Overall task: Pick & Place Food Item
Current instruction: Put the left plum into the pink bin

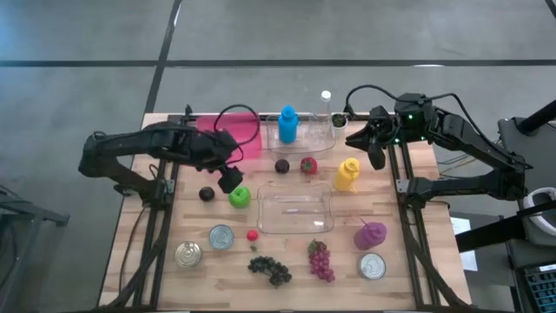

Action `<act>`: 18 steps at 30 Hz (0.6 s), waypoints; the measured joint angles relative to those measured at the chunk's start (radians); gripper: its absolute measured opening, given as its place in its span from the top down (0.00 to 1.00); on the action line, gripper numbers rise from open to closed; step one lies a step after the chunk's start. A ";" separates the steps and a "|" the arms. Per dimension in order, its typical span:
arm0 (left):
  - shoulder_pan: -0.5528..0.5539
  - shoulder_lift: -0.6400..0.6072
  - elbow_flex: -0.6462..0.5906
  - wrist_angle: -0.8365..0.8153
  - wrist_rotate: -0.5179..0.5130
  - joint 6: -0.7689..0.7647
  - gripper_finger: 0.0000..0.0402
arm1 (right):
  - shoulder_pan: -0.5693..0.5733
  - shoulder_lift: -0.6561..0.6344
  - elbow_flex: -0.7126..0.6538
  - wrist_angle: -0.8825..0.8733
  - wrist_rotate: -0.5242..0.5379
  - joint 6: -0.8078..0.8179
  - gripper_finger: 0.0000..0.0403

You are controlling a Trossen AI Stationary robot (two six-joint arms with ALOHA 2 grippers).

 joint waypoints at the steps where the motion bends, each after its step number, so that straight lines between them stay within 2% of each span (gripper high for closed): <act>1: -0.003 -0.001 -0.010 -0.004 0.002 -0.041 0.13 | 0.000 0.000 0.000 0.001 0.000 0.001 0.82; 4: -0.005 -0.002 -0.047 -0.025 0.037 -0.119 0.12 | 0.000 0.000 0.000 0.001 0.000 -0.001 0.84; 8: -0.005 -0.004 -0.128 -0.028 0.120 -0.135 0.13 | 0.000 0.000 0.000 0.001 0.000 -0.003 0.85; 18: 0.002 -0.004 -0.330 -0.089 0.129 -0.368 0.13 | 0.000 0.000 0.000 0.004 0.000 -0.005 0.85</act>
